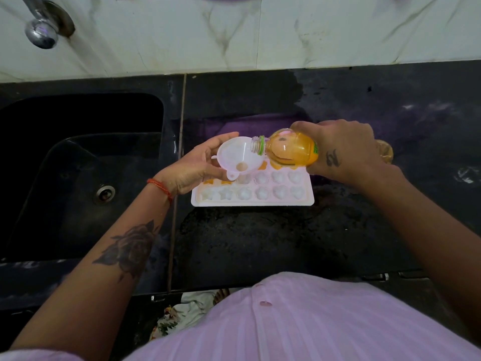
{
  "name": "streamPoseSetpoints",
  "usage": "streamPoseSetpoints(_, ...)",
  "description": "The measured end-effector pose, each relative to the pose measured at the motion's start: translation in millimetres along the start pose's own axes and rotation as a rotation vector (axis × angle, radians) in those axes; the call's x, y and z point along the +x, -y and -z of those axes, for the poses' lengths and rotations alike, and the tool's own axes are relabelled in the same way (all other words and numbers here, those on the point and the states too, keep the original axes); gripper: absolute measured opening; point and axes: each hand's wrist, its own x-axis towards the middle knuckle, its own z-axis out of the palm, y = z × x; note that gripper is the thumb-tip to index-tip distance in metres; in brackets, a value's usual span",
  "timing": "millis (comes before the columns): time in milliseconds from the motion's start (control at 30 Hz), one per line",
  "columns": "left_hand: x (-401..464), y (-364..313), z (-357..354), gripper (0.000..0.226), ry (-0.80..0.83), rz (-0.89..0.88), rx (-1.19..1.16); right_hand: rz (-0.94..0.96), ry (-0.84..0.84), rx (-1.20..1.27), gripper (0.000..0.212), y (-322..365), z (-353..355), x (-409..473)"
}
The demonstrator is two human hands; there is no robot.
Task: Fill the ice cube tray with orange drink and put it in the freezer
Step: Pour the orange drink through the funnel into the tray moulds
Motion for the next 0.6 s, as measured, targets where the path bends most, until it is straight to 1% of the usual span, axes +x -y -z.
streamPoseSetpoints(167, 1.0, 0.5, -1.5, 0.093, 0.006, 0.001, 0.004, 0.012, -0.033, -0.035, 0.066, -4.3, -4.7, -0.6)
streamPoseSetpoints(367, 1.3, -0.8, -0.6, 0.094, 0.005, 0.015, 0.015, 0.011, -0.024, -0.027, 0.069, -3.8, -5.2, -0.2)
streamPoseSetpoints(600, -0.1, -3.9, -0.4, 0.092, 0.004, 0.016, 0.01, -0.015, 0.035, 0.017, 0.073, -2.3, 1.0, -1.9)
